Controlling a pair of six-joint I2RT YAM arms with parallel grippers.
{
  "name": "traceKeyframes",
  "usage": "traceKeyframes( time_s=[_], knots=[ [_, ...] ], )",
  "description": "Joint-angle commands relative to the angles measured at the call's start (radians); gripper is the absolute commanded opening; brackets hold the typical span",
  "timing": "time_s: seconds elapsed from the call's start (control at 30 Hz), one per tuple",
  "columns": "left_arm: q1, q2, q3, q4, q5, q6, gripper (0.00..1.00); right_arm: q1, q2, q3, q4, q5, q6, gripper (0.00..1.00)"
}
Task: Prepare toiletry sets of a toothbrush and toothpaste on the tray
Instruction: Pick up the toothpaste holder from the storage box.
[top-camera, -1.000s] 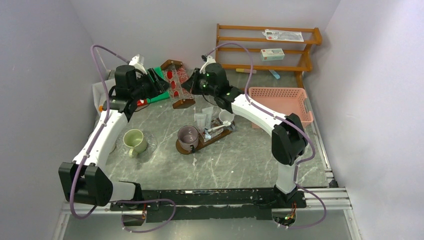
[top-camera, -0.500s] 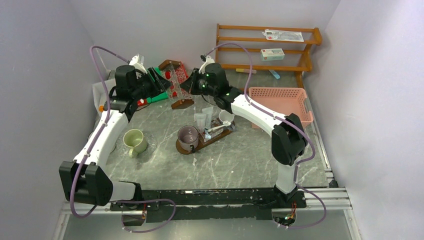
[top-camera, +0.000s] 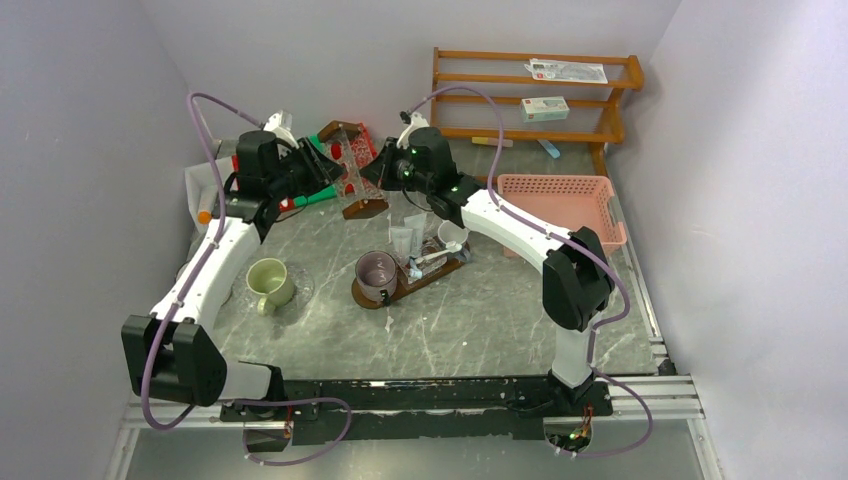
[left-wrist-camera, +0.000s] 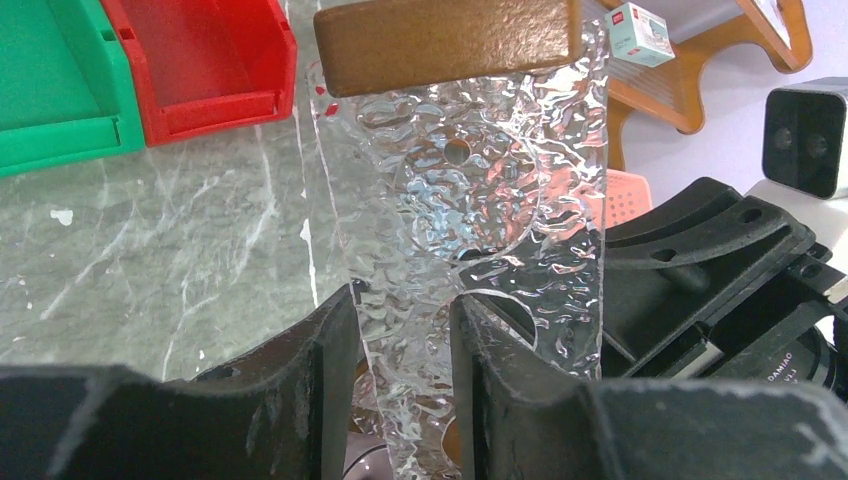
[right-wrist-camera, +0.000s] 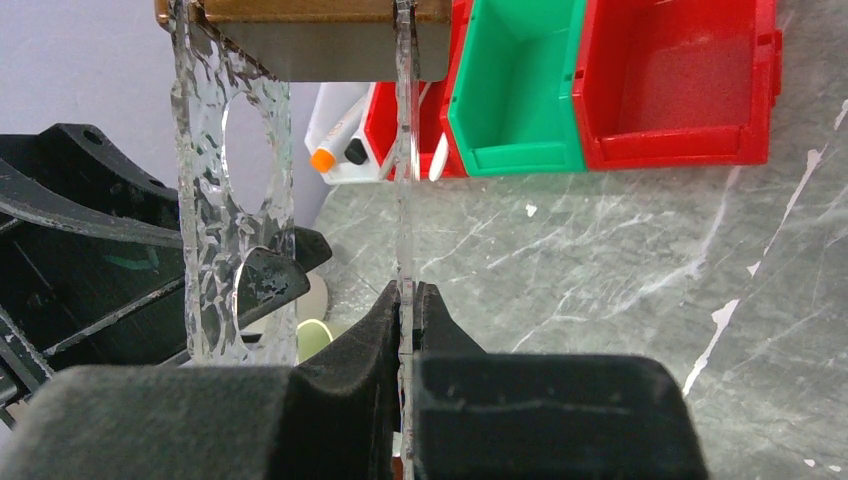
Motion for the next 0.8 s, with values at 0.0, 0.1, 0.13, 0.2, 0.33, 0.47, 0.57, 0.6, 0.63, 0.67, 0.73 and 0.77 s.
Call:
traceKeyframes(
  time_s=[0.0, 0.1, 0.13, 0.2, 0.33, 0.47, 0.57, 0.6, 0.63, 0.67, 0.73, 0.77],
  knots=[
    [-0.009, 0.028, -0.03, -0.015, -0.06, -0.01, 0.36, 0.019, -0.042, 0.007, 0.1, -0.053, 0.012, 0.0],
    [-0.008, 0.018, -0.053, -0.007, -0.076, 0.004, 0.36, 0.02, -0.049, -0.001, 0.111, -0.055, 0.02, 0.0],
    [-0.009, 0.014, -0.059, -0.009, -0.089, 0.01, 0.37, 0.02, -0.05, -0.001, 0.113, -0.058, 0.023, 0.0],
    [-0.008, 0.001, -0.076, -0.008, -0.109, 0.018, 0.38, 0.02, -0.055, -0.002, 0.116, -0.061, 0.025, 0.0],
    [-0.004, -0.015, -0.103, 0.016, -0.093, 0.008, 0.38, 0.02, -0.061, -0.007, 0.126, -0.062, 0.028, 0.0],
    [-0.005, -0.004, -0.109, 0.023, -0.071, -0.001, 0.33, 0.02, -0.056, 0.003, 0.134, -0.081, 0.031, 0.0],
    [-0.005, -0.002, -0.104, 0.025, -0.064, -0.011, 0.2, 0.02, -0.05, 0.011, 0.134, -0.095, 0.028, 0.0],
    [-0.005, -0.005, -0.102, 0.023, -0.066, -0.014, 0.15, 0.02, -0.048, 0.014, 0.131, -0.094, 0.025, 0.0],
    [-0.005, -0.011, -0.099, 0.019, -0.072, -0.018, 0.1, 0.02, -0.048, 0.015, 0.125, -0.092, 0.02, 0.01],
    [-0.004, -0.016, -0.096, 0.011, -0.084, -0.024, 0.08, 0.02, -0.048, 0.016, 0.122, -0.085, 0.016, 0.03],
    [-0.003, -0.027, -0.086, -0.012, -0.113, -0.037, 0.05, 0.02, -0.054, 0.013, 0.118, -0.072, 0.006, 0.08],
    [-0.003, -0.031, -0.082, -0.025, -0.127, -0.043, 0.05, 0.02, -0.055, 0.012, 0.117, -0.069, 0.004, 0.12]
  ],
)
